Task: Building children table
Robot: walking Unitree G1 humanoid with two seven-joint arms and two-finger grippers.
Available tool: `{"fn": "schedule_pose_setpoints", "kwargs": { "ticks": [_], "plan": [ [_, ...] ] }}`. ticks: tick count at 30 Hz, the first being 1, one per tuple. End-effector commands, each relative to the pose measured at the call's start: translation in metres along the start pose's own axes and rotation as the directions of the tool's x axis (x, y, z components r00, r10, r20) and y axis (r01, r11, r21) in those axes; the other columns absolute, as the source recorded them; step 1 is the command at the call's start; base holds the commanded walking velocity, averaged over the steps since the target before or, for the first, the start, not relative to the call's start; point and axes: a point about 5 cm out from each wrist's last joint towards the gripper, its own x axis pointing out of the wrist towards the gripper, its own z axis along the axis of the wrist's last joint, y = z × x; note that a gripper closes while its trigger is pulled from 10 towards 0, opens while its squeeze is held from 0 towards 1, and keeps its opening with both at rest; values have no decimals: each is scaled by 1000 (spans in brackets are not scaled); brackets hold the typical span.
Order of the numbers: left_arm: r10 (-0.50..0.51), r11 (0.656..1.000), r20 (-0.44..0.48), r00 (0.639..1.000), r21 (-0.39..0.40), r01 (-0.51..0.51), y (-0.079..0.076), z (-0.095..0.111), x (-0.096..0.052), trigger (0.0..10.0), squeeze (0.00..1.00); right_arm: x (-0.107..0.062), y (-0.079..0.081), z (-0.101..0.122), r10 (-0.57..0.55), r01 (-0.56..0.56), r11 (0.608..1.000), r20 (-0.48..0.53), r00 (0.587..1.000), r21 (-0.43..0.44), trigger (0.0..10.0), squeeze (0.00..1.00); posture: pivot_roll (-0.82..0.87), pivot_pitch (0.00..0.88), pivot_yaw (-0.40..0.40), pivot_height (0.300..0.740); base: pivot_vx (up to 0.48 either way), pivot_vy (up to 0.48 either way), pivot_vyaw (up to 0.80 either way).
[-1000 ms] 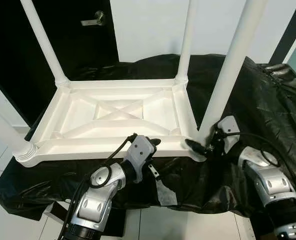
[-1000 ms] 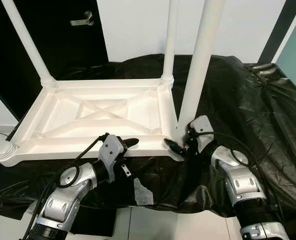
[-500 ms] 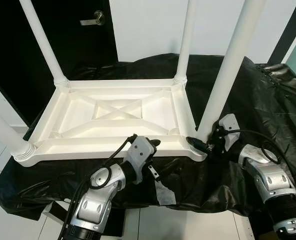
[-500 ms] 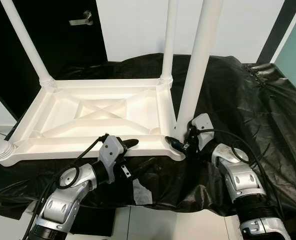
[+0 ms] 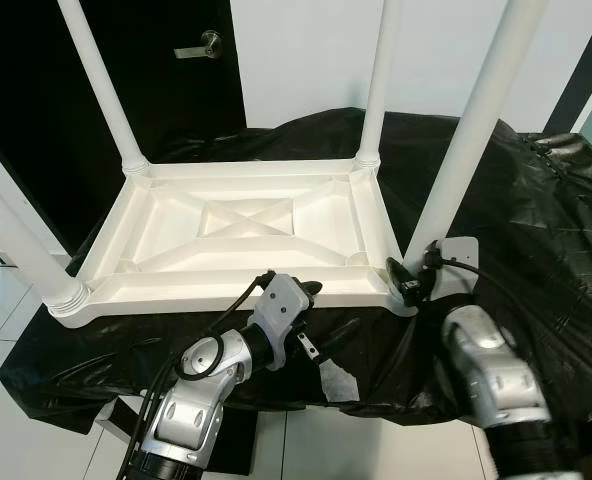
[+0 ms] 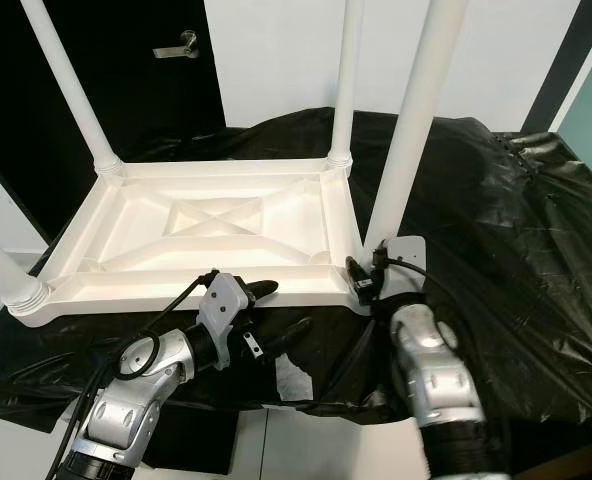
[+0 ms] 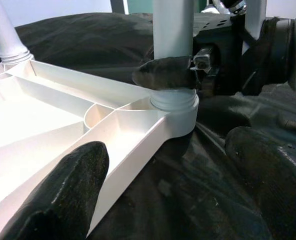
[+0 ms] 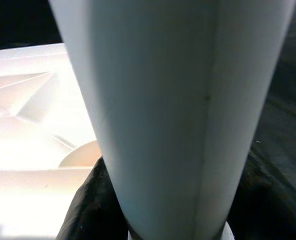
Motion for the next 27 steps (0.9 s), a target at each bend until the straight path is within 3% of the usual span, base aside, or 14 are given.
{"fn": "schedule_pose_setpoints", "kwargs": {
  "ticks": [1, 5, 14, 15, 18, 19, 20, 27],
  "plan": [
    [34, 999, -12, 999, 2, -34, 2, -2, 2, 10000, 0, -7, -10, -8, -251, 251, 968, -36, 967, -5, 10000, 0, -51, 0, 31, 740, 0, 0, 0],
    [31, 1000, -10, 999, 0, -31, 2, -1, 4, 10000, 0, -10, -2, -5, -301, 302, 953, -27, 953, 28, 10000, 0, -62, 0, 36, 740, 0, 0, 0],
    [23, 1000, -8, 1000, 7, -23, 1, -1, 5, 10000, 0, -10, 3, 2, -230, 229, 973, 18, 973, 18, 10000, 0, -61, 0, 33, 740, 0, 0, 0],
    [23, 1000, -9, 1000, 8, -22, 1, -1, 5, 10000, 0, -10, 4, 3, -232, 231, 973, 20, 973, 16, 10000, 1000, -61, 0, 33, 740, 0, 0, 0],
    [55, 998, -24, 998, 25, -55, 10, -3, 1, 10000, 0, -14, 7, 9, -161, 158, 987, 82, 984, 35, 10000, 1000, -51, 0, 21, 740, 0, 0, 0],
    [80, 996, -37, 996, 39, -79, 17, -5, -4, 10000, 0, -20, 7, 12, -114, 112, 993, 122, 986, 28, 10000, 325, -48, 0, 15, 740, 0, 0, 0],
    [91, 995, -42, 995, 44, -89, 21, -5, -6, 10000, 0, -24, 6, 11, -108, 106, 994, 131, 985, 23, 10000, 0, -43, 0, 11, 740, 0, 0, 0],
    [129, 990, -49, 990, 64, -126, 32, -5, -11, 10000, 0, -35, 0, 10, -113, 113, 994, 144, 983, 9, 10000, 0, -42, 0, 10, 740, 0, 0, 0]
  ]
}}
